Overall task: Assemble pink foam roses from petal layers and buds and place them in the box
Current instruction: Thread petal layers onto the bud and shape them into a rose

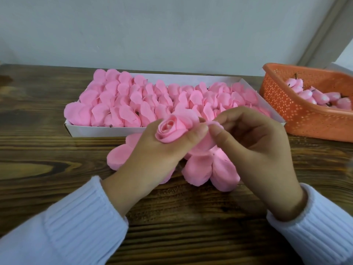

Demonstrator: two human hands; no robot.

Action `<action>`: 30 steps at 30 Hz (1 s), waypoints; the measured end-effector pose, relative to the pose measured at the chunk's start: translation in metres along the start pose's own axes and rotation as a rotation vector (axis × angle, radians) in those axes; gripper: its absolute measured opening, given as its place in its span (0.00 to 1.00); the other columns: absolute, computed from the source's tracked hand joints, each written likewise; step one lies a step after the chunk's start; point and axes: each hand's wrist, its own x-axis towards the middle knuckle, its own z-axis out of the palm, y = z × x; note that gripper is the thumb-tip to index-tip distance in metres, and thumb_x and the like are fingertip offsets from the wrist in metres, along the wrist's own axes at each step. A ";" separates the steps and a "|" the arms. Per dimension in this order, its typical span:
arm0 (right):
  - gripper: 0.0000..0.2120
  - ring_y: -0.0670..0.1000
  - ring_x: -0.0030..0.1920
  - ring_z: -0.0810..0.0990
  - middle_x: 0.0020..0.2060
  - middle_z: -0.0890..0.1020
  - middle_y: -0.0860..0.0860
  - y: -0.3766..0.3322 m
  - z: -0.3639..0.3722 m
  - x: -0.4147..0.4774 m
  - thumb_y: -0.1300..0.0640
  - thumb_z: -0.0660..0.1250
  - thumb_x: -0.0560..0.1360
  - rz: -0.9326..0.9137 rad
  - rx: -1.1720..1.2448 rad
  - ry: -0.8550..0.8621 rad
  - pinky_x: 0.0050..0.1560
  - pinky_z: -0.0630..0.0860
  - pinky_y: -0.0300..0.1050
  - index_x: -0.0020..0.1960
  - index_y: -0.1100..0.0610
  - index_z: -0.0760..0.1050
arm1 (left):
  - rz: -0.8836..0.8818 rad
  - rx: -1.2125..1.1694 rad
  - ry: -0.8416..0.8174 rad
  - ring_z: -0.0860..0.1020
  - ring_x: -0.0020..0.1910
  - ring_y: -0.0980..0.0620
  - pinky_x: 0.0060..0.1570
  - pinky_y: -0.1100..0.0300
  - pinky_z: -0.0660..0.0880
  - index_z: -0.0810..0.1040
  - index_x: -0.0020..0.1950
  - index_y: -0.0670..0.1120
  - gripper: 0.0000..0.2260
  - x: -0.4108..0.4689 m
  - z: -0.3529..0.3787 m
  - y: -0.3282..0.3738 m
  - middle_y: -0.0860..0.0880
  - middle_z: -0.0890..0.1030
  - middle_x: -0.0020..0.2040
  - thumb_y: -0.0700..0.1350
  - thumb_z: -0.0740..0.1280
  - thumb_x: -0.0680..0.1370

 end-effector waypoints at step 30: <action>0.15 0.56 0.69 0.70 0.66 0.71 0.56 0.002 0.004 -0.002 0.54 0.62 0.76 -0.199 -0.219 -0.350 0.64 0.70 0.53 0.59 0.57 0.78 | 0.063 0.073 -0.207 0.76 0.41 0.75 0.39 0.80 0.70 0.74 0.43 0.57 0.18 -0.006 0.000 -0.003 0.73 0.79 0.38 0.35 0.73 0.66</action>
